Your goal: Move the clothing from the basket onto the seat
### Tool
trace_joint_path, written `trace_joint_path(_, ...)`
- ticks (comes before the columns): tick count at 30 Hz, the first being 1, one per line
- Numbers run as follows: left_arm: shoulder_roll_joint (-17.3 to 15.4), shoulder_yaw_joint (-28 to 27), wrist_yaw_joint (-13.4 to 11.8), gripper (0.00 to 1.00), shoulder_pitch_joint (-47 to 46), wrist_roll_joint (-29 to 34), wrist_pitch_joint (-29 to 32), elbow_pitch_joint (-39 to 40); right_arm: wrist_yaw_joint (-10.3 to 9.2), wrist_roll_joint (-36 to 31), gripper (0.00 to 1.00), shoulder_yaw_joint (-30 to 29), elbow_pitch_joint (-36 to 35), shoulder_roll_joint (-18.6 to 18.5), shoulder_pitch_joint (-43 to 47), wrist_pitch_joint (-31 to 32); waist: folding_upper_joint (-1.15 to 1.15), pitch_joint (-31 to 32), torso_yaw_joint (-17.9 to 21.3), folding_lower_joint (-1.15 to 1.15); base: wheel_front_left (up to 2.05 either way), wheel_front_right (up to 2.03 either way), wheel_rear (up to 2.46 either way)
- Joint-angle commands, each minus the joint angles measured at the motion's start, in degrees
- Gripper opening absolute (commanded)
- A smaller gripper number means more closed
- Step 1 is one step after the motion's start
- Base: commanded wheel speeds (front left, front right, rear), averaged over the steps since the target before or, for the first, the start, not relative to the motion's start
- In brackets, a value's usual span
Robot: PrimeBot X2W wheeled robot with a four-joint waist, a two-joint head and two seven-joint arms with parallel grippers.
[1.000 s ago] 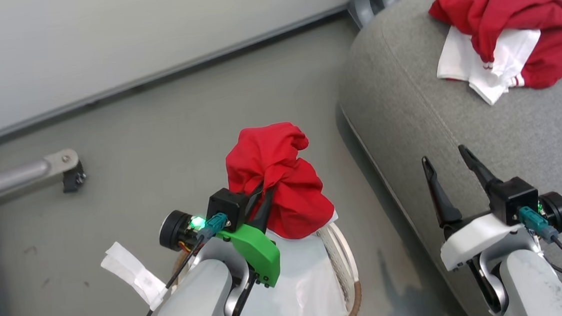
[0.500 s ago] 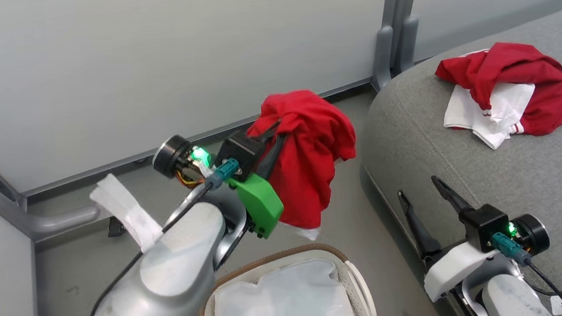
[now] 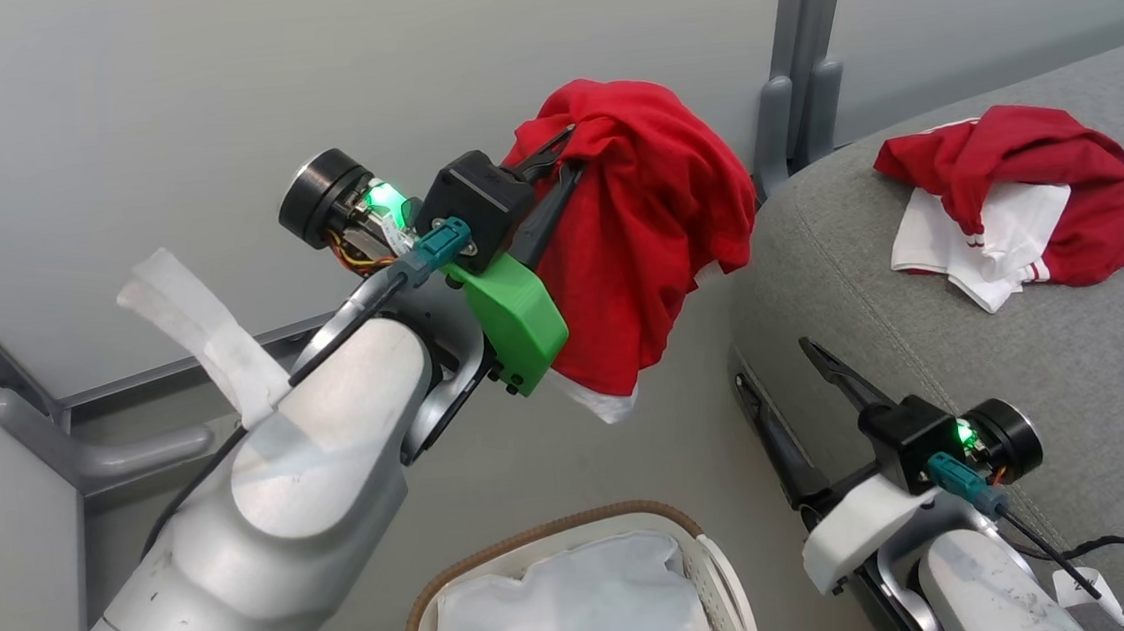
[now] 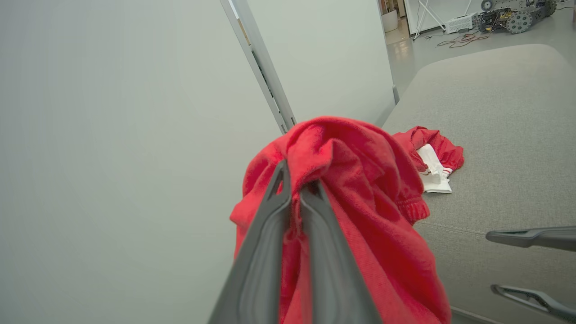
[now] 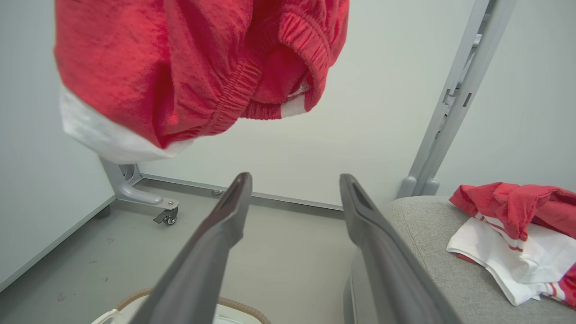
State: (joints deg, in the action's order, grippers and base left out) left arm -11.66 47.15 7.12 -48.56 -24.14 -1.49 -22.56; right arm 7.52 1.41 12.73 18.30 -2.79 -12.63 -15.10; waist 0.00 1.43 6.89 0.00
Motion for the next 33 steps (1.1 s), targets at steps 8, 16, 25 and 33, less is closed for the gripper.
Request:
trace_joint_path(8, -0.64, 1.60, 0.26, 0.00, -1.17, -0.71, 1.65, 3.03, -0.06, -0.78, 1.00, 1.87, 0.39, -0.20, -4.66, -0.10, 0.00, 0.24, -1.48, 0.00, 0.00, 0.00, 0.00)
trace_joint_path(16, -0.41, 2.89, 0.22, 0.00, -0.31, -1.58, 2.52, 5.50, -0.07, -4.28, 1.00, -0.98, 3.09, -0.20, -8.07, -0.10, 0.00, 0.41, -3.15, 0.00, 0.00, 0.00, 0.00)
trace_joint_path(25, -0.78, 3.82, -0.16, 0.00, 0.94, -2.00, 2.92, 8.09, -0.06, -5.93, 1.00, -3.49, 4.00, -0.20, -10.98, -0.09, 0.00, 0.22, -4.22, 0.00, 0.00, 0.00, 0.00)
trace_joint_path(33, -1.00, 4.46, -0.38, 0.00, 2.70, -3.09, 2.87, 8.63, -0.06, -6.26, 0.43, -1.66, 3.15, -0.20, -14.35, -0.09, 0.00, -0.26, -4.24, 0.00, 0.00, 0.00, 0.00)
